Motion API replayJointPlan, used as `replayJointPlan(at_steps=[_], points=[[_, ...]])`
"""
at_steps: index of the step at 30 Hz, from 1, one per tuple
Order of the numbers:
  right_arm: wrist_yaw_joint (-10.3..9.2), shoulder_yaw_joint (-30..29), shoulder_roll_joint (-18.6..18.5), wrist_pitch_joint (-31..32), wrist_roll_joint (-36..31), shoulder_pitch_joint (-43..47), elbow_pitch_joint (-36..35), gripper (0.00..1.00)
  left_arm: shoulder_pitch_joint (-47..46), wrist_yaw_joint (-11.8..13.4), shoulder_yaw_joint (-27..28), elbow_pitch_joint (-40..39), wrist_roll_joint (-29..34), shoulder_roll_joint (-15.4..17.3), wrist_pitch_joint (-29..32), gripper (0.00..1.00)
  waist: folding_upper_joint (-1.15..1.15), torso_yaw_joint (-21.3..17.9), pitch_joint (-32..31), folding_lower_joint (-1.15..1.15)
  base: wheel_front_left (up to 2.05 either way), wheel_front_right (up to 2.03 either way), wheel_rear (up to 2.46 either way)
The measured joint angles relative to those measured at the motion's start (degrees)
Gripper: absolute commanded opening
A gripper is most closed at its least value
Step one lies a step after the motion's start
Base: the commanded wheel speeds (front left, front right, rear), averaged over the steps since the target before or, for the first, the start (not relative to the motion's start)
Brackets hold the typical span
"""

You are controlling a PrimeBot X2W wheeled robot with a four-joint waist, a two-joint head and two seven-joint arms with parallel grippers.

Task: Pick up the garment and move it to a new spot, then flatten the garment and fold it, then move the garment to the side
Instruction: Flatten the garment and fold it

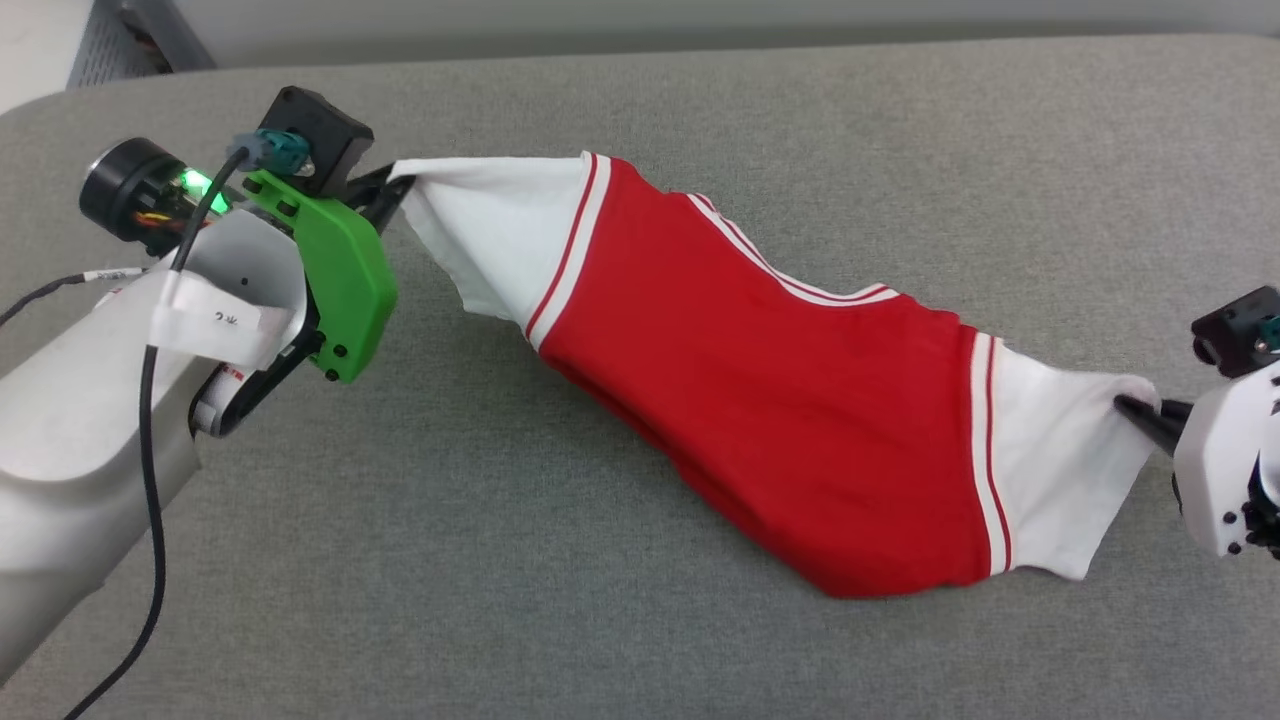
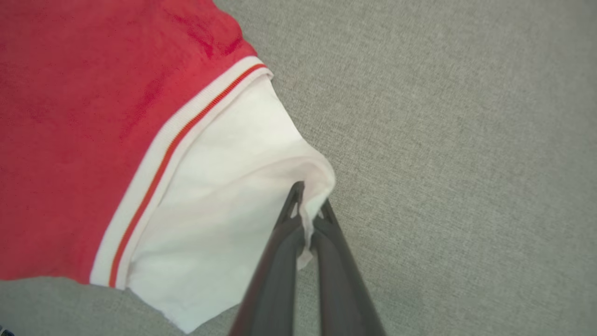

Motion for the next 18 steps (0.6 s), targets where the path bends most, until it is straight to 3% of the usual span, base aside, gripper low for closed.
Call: replayJointPlan(at_steps=[7,14,18], points=[[0.00,-7.76,-2.67,-6.08,0.22,-2.04,-5.26,0.00,-0.32,1.97,2.26,-5.64,2.36,3.42,-5.03,0.00,0.00,-0.60,-5.38,0.00,0.00,0.00,0.00],[0.00,-16.83,-2.36,-8.56,-1.26,-6.14,-10.98,0.00,-5.58,4.37,6.53,-10.16,5.94,3.50,-12.06,0.00,0.00,-0.82,-9.41,0.00,0.00,0.00,0.00],[0.00,-21.02,-1.33,-8.56,-2.58,-10.48,-12.17,0.00,-9.85,4.46,8.40,-10.53,7.16,2.71,-14.02,0.00,0.00,-0.68,-10.58,0.00,0.00,0.00,0.00]])
